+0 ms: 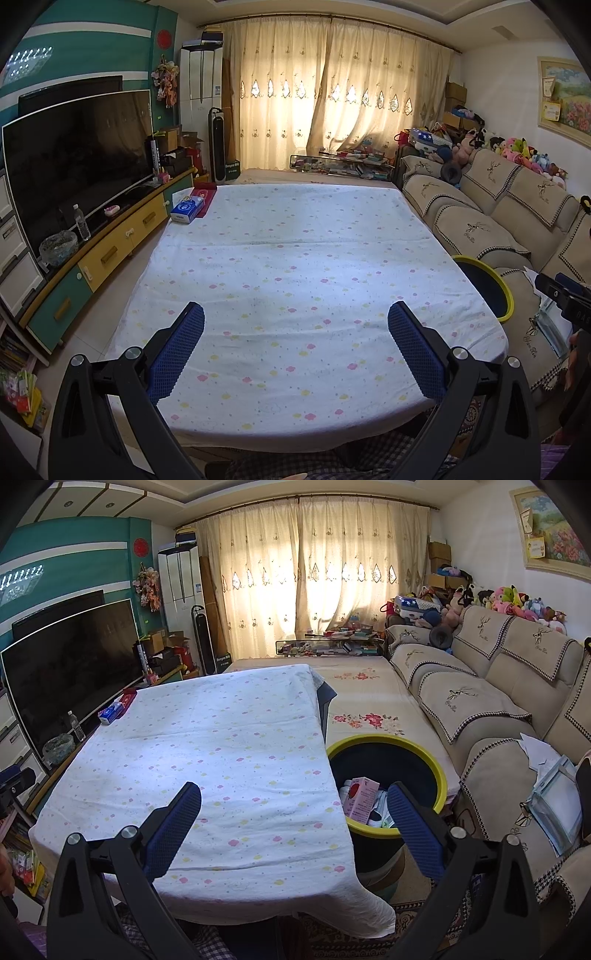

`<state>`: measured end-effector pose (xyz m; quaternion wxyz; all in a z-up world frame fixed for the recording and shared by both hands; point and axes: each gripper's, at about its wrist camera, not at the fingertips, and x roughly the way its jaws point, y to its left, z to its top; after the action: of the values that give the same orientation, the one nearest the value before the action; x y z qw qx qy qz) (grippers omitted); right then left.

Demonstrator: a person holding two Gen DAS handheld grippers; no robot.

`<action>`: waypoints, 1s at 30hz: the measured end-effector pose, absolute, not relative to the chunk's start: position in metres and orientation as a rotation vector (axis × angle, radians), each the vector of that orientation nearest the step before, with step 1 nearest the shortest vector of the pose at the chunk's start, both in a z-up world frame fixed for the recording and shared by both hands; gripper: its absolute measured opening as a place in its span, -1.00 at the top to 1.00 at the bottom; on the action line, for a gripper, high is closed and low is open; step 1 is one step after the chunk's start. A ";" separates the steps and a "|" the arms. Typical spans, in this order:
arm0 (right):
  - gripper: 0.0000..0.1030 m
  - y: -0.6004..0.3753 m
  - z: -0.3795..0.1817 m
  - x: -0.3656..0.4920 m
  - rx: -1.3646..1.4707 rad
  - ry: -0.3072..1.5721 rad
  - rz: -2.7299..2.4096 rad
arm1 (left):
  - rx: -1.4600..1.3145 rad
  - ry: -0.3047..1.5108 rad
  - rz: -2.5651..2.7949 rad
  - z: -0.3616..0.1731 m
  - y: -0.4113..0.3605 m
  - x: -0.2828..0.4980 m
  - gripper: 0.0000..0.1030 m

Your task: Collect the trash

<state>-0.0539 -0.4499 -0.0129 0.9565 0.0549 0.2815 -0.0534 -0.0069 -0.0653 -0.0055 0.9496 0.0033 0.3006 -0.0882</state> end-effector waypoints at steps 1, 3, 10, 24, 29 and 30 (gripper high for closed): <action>-0.86 -0.450 -0.012 -0.054 0.112 0.570 -0.108 | 0.007 0.612 -0.179 -0.006 -0.065 -0.007 -0.90; -0.86 -0.451 -0.012 -0.054 0.112 0.570 -0.109 | 0.007 0.611 -0.180 -0.006 -0.065 -0.007 -0.90; -0.86 -0.448 -0.016 -0.052 0.114 0.576 -0.109 | 0.010 0.614 -0.180 -0.007 -0.065 -0.006 -0.90; -0.86 -0.447 -0.018 -0.051 0.116 0.580 -0.109 | 0.001 0.618 -0.186 -0.008 -0.065 -0.005 -0.90; -0.86 -0.448 -0.017 -0.051 0.116 0.580 -0.109 | -0.002 0.623 -0.186 -0.007 -0.066 -0.003 -0.90; -0.86 -0.448 -0.017 -0.051 0.116 0.580 -0.109 | -0.004 0.625 -0.189 -0.008 -0.066 -0.003 -0.90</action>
<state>-0.0506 -0.4476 -0.0171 0.9551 0.0572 0.2858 -0.0535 -0.0026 -0.0657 -0.0081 0.9472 -0.0019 0.3071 -0.0926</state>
